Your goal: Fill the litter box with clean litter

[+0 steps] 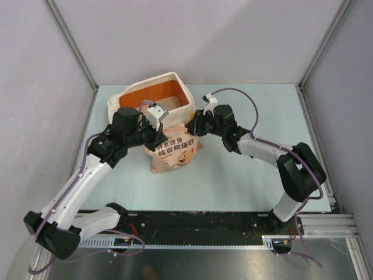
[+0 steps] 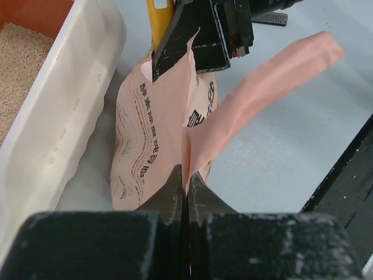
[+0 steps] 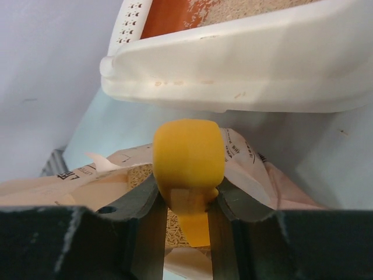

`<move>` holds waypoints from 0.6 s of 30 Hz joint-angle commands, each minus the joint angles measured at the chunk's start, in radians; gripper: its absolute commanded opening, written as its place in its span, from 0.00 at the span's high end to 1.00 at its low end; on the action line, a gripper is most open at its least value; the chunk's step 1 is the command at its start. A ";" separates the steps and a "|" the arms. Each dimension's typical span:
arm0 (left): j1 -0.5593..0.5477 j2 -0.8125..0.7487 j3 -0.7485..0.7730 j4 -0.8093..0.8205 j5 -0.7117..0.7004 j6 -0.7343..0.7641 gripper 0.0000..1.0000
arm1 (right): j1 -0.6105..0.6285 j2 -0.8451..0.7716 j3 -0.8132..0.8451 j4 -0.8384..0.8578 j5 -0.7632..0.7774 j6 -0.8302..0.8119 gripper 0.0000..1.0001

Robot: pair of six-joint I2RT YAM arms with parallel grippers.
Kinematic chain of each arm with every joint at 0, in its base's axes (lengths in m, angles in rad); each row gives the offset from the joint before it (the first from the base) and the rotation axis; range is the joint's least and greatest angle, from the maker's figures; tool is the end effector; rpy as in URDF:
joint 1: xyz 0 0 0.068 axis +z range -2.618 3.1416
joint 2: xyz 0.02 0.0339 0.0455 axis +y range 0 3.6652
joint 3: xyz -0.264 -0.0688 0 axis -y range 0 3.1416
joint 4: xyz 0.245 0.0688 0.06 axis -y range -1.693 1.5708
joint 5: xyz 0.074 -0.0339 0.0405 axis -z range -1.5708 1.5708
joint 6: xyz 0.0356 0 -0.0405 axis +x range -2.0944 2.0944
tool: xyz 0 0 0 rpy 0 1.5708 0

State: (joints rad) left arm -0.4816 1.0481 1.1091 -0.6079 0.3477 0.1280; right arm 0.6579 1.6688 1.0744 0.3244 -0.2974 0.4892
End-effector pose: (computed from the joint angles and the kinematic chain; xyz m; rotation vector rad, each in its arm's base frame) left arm 0.1901 -0.1131 0.3612 0.8376 1.9637 -0.5773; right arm 0.2995 0.2446 0.2599 -0.3869 1.9300 1.0535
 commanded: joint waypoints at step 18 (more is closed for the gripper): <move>-0.118 -0.033 0.081 0.085 -0.119 0.378 1.00 | -0.257 0.083 0.061 0.177 -0.295 0.658 1.00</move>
State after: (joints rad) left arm -0.5560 1.0756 1.1423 -0.6289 0.2405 0.3836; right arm 0.4393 1.7756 1.0832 0.5011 -0.6319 1.0065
